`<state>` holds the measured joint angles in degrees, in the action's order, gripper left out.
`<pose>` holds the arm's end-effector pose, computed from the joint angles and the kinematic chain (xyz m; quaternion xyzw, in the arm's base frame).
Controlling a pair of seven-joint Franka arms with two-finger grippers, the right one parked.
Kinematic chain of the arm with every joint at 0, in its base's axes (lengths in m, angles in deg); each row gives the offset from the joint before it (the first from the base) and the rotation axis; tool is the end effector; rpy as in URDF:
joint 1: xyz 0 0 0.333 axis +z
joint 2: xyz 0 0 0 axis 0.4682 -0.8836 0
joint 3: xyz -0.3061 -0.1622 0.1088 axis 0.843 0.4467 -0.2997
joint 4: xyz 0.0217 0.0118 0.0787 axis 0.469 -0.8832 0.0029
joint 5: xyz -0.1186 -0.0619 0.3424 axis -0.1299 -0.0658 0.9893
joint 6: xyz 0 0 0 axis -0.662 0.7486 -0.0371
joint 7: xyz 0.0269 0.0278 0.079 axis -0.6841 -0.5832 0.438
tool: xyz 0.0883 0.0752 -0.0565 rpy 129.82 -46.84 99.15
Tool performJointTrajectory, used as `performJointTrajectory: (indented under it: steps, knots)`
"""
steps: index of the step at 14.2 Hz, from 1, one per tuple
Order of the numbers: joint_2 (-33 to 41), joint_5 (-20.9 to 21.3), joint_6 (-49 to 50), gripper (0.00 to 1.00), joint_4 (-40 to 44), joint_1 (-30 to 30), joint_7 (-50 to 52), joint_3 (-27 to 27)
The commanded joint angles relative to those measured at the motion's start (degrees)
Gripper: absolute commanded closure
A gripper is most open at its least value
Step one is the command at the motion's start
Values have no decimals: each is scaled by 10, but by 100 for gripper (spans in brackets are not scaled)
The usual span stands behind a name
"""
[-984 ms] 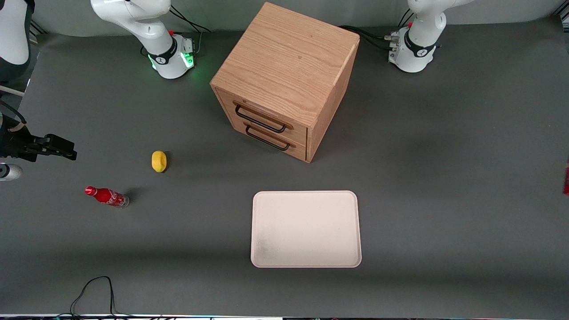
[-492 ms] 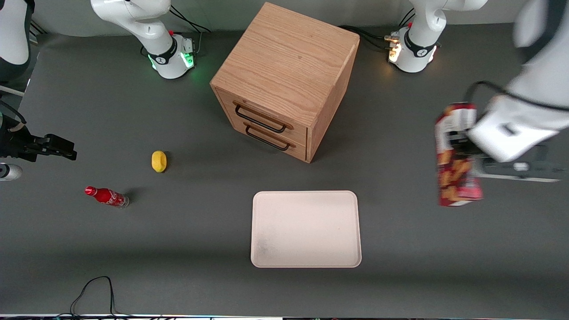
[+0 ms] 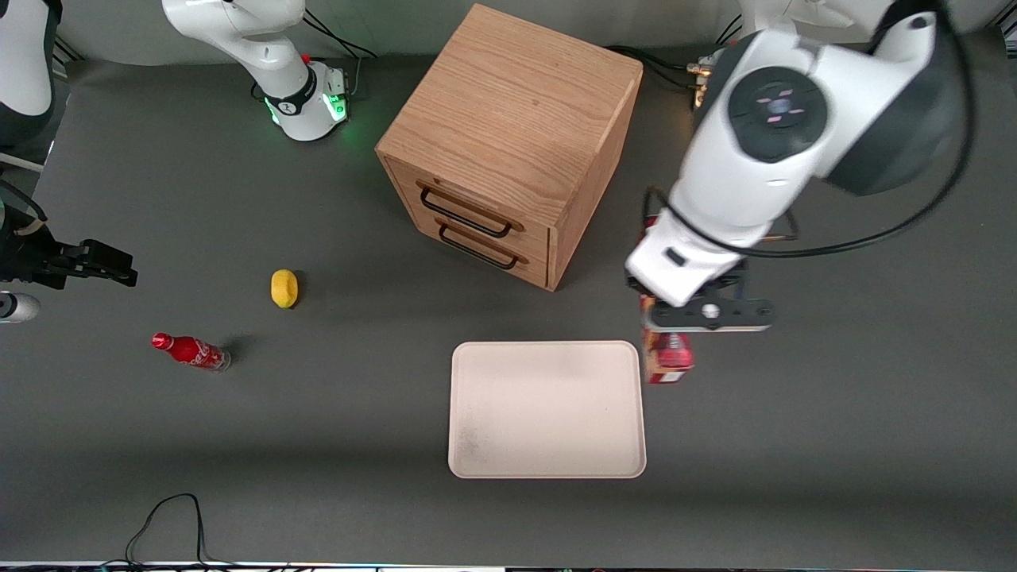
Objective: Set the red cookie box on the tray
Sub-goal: 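Carry the held cookie box over the white tray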
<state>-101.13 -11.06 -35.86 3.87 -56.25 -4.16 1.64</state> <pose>0.6102 -0.3369 0.5776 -0.9995 0.0033 -0.0300 0.0021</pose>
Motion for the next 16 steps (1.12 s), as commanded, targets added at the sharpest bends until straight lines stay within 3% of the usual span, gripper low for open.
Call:
performJointTrajectory:
  steps: [1, 4, 8, 13, 16]
  knots:
    - [-7, -16, -22, 100, 0, -3, 9, -1]
    - [-29, -21, -62, 100, -21, 6, 7, -2]
    - [-50, -20, -195, 100, -119, 21, 8, -5]
    - [-142, -11, -303, 100, -119, 33, 1, -5]
    - [-159, -12, -328, 100, -118, 42, -70, -6]
